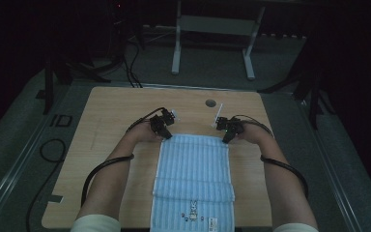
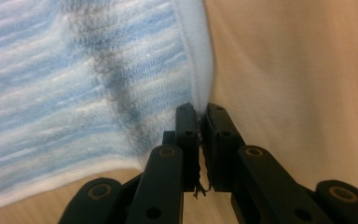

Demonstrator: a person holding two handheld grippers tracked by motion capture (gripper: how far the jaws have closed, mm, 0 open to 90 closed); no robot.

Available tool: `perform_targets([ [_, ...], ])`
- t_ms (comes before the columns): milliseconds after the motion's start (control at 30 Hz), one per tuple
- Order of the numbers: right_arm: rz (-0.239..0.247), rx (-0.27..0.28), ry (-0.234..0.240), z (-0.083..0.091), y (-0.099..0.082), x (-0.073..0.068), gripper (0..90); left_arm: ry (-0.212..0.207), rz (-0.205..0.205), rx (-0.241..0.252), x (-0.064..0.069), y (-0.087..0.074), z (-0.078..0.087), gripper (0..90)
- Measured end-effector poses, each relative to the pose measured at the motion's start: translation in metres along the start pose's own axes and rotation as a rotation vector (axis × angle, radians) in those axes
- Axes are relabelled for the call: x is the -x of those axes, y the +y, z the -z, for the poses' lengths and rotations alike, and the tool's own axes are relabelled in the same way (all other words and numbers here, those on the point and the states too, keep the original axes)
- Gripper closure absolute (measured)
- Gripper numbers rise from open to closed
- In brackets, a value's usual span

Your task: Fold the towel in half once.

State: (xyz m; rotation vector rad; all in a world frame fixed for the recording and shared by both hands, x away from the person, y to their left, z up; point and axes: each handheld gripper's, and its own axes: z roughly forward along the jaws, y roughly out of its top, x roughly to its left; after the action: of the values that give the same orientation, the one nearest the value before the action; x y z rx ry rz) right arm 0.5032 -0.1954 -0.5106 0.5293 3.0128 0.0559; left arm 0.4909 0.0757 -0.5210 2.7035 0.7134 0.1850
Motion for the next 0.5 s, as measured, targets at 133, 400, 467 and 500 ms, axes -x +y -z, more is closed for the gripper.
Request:
perform_targets([
  [133,-0.012,0.043,-0.076,0.014,-0.001,0.002,84.9,0.071,-0.003,0.043,0.0,0.006,0.015,87.3],
  [400,-0.04,0.14,-0.207,0.055,0.002,0.013,84.9,0.173,-0.005,0.132,-0.012,0.025,0.073,87.2],
  [467,-0.053,0.164,-0.236,0.069,0.004,0.015,84.9,0.22,-0.009,0.155,-0.014,0.03,0.087,87.2],
  [500,-0.049,0.181,-0.263,0.078,0.004,0.017,84.9,0.226,-0.015,0.161,-0.015,0.032,0.094,87.2],
])
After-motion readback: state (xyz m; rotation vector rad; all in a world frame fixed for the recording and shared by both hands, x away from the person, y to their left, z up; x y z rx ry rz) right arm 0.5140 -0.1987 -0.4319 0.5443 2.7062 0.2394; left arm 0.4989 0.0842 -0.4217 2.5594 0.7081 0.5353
